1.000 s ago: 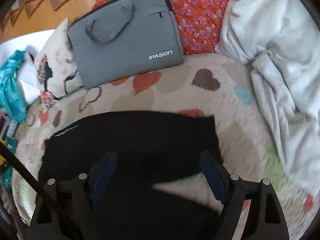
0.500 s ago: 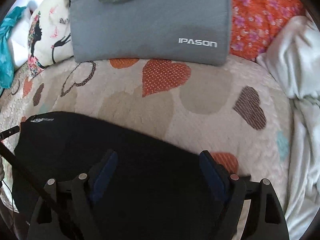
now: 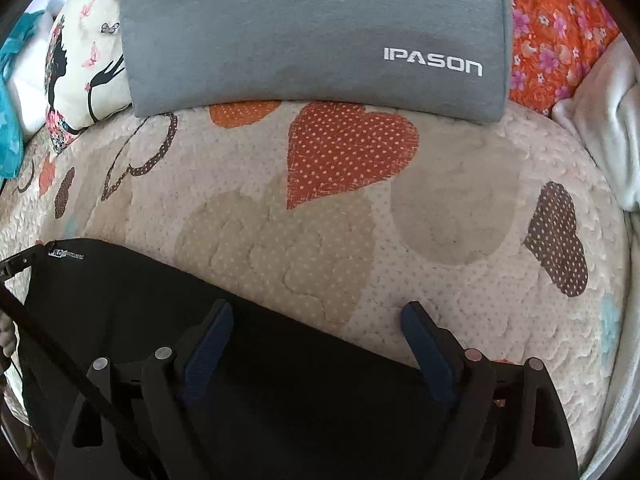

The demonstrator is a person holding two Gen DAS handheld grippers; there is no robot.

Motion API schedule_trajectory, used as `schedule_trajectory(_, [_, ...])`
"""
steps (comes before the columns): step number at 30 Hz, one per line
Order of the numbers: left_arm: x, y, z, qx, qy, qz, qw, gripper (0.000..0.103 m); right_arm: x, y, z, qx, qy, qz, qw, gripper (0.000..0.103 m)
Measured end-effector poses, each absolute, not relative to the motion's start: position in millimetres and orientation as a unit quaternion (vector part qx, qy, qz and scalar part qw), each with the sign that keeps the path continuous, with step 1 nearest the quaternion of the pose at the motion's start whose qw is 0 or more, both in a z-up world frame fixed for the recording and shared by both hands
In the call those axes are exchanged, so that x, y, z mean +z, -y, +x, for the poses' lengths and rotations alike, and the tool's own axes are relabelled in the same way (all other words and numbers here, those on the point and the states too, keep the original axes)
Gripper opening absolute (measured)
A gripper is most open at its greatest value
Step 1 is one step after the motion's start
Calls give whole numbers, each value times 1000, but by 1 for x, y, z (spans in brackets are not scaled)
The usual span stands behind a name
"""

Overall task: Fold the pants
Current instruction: 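Lower both grippers onto the waistband edge of the black pants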

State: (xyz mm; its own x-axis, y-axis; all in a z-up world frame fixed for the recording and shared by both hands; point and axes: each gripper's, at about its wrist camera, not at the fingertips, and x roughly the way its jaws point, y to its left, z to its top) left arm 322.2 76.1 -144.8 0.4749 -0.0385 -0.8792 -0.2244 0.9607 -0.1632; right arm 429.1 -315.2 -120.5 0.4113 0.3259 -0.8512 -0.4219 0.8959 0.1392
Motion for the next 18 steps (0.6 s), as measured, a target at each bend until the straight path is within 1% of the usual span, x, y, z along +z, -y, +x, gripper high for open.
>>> schedule_trajectory(1, [-145, -69, 325, 60, -515, -105, 849, 82, -120, 314, 429, 228, -494, -48, 838, 89])
schedule_trajectory(2, [-144, -66, 325, 57, -514, -96, 850, 68, -120, 312, 426, 237, -493, -47, 836, 85])
schedule_trajectory(3, [-142, -62, 325, 54, -512, -88, 853, 59, -119, 310, 423, 247, -492, -50, 833, 80])
schedule_trajectory(4, [-140, -59, 325, 54, -508, -81, 856, 35, -119, 306, 418, 251, -490, -56, 833, 75])
schedule_trajectory(5, [-137, -57, 326, 58, -505, -74, 858, 29, -119, 304, 415, 254, -488, -63, 833, 65])
schedule_trajectory(6, [-135, -58, 326, 54, -504, -78, 859, 26, -119, 302, 412, 255, -488, -67, 832, 57])
schedule_trajectory(7, [-132, -61, 324, 52, -502, -86, 859, 21, -118, 303, 412, 257, -489, -62, 831, 42])
schedule_trajectory(8, [-128, -65, 325, 57, -498, -94, 860, 9, -117, 305, 413, 260, -492, -53, 829, 26])
schedule_trajectory(9, [-126, -69, 323, 62, -497, -95, 860, 8, -115, 307, 414, 261, -495, -44, 828, 21])
schedule_trajectory(10, [-125, -73, 322, 65, -496, -102, 860, 8, -114, 308, 413, 264, -495, -36, 827, 12])
schedule_trajectory(11, [-125, -75, 322, 67, -497, -105, 859, 8, -113, 308, 412, 263, -494, -35, 828, 9])
schedule_trajectory(16, [-124, -91, 292, 73, -494, -116, 858, 9, -114, 305, 407, 255, -493, -53, 830, 9])
schedule_trajectory(18, [-122, -95, 290, 78, -491, -121, 859, 10, -113, 304, 408, 246, -494, -50, 833, 11])
